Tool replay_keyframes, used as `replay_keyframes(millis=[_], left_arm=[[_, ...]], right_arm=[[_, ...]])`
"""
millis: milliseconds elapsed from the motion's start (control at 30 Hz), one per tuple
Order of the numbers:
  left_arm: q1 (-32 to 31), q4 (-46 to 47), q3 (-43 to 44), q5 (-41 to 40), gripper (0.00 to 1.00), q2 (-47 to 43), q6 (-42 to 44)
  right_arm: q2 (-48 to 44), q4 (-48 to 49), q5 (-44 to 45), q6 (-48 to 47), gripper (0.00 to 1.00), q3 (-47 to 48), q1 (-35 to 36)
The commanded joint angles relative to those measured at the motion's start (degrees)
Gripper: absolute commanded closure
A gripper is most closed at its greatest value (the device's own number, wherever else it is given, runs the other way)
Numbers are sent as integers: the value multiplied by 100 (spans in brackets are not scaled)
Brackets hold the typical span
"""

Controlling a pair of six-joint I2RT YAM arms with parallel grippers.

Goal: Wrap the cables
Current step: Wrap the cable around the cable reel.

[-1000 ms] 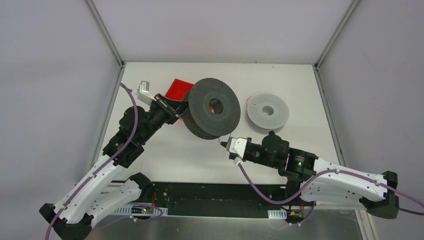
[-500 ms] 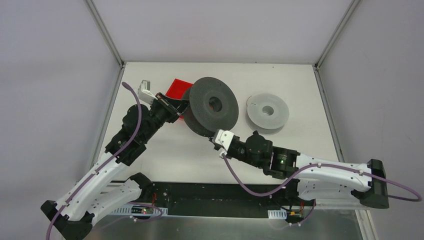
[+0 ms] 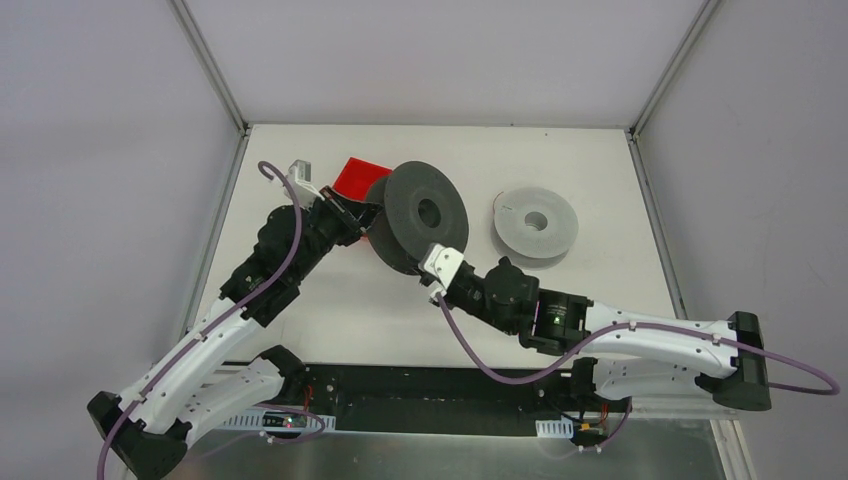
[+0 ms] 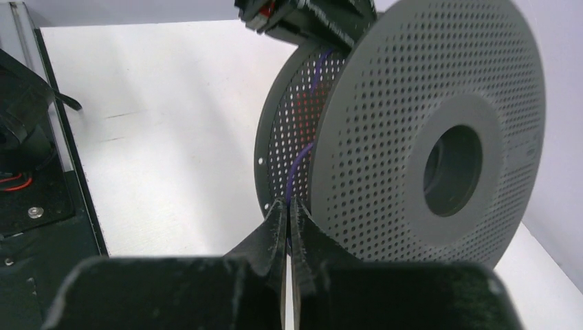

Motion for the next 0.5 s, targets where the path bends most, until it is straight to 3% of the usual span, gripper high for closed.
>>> replay_keyframes(millis=[0, 467], left_arm=[[37, 633, 2, 139, 100, 78, 211], [35, 971, -577, 222, 100, 253, 176]], right_arm=[[-63, 6, 93, 218, 100, 383, -50], [1346, 688, 1115, 444, 100, 1147, -150]])
